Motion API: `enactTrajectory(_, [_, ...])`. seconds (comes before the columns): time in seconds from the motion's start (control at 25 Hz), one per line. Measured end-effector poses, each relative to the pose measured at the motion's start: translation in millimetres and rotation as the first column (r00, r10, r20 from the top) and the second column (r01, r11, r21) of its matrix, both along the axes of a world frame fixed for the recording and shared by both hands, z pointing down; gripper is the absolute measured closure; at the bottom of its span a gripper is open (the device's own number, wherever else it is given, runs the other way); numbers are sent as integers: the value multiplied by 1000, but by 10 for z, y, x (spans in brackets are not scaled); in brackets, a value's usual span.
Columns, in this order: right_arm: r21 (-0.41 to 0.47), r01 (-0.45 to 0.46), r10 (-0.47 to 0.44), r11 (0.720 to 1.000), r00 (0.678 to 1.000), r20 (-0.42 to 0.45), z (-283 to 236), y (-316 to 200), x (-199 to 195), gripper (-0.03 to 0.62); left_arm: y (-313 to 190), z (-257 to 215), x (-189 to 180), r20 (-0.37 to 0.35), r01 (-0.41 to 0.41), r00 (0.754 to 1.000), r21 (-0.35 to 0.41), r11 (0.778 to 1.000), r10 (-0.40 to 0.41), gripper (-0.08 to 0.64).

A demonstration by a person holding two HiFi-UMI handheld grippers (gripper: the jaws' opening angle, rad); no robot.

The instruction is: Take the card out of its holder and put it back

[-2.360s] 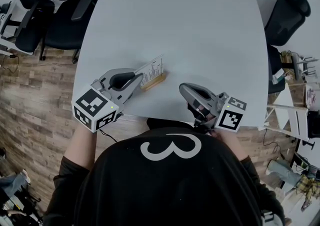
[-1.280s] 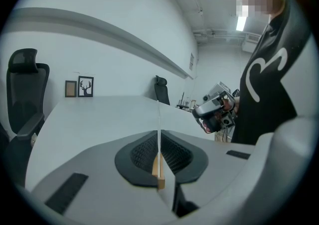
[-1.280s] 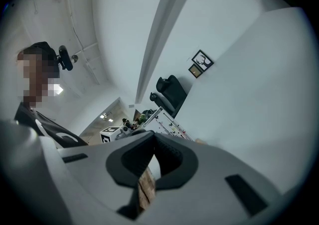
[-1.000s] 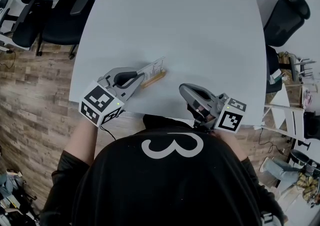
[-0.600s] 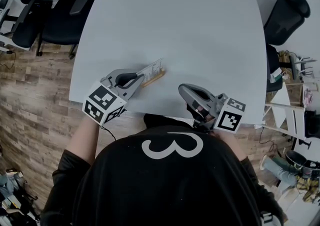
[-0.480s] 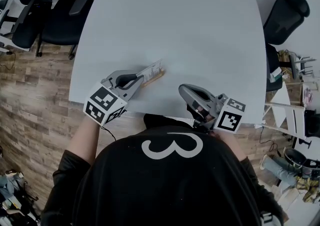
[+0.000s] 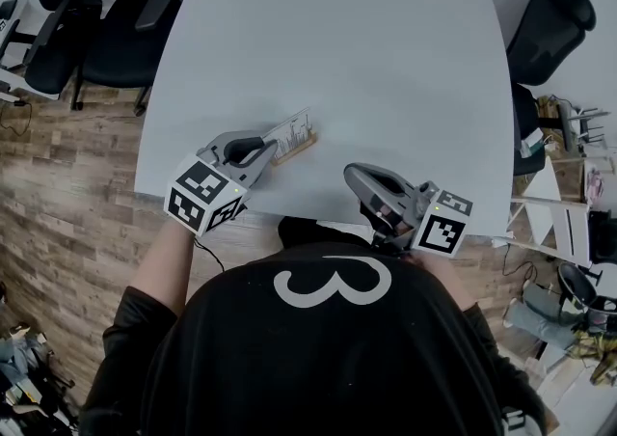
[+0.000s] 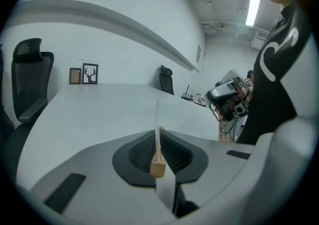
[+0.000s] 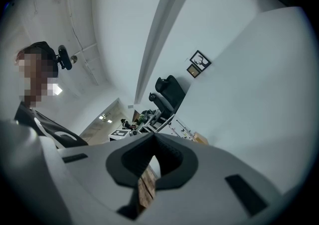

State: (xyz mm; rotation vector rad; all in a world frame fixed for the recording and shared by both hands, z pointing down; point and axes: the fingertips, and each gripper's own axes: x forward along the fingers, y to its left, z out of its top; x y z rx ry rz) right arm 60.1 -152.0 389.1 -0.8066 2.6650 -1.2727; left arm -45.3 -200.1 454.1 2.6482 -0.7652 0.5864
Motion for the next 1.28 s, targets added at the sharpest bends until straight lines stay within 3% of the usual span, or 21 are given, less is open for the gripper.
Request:
enactTrajectory(0.16, [6, -1, 1, 1000, 1000, 3, -27, 32, 4, 583, -38, -27, -49, -33, 57, 998, -22, 998, -58, 531])
enactTrajectory(0.4, [21, -3, 2, 1000, 1000, 14, -67, 128, 53, 583, -65, -174, -136, -114, 166, 979, -49, 985, -170, 459])
enactTrajectory(0.68, [64, 7, -8, 998, 1000, 18, -191, 277, 2, 583, 121, -427, -268, -158, 210, 964, -47, 977, -215, 457])
enactTrajectory(1.0, [130, 4, -8, 992, 999, 34, -368, 712, -76, 583, 772, -918, -250, -279, 185, 940, -66, 981, -196, 457])
enactTrajectory(1.28, [170, 17, -27, 985, 998, 53, -526, 951, -175, 583, 1243, -1311, -109, -365, 103, 923, -61, 993, -118, 474])
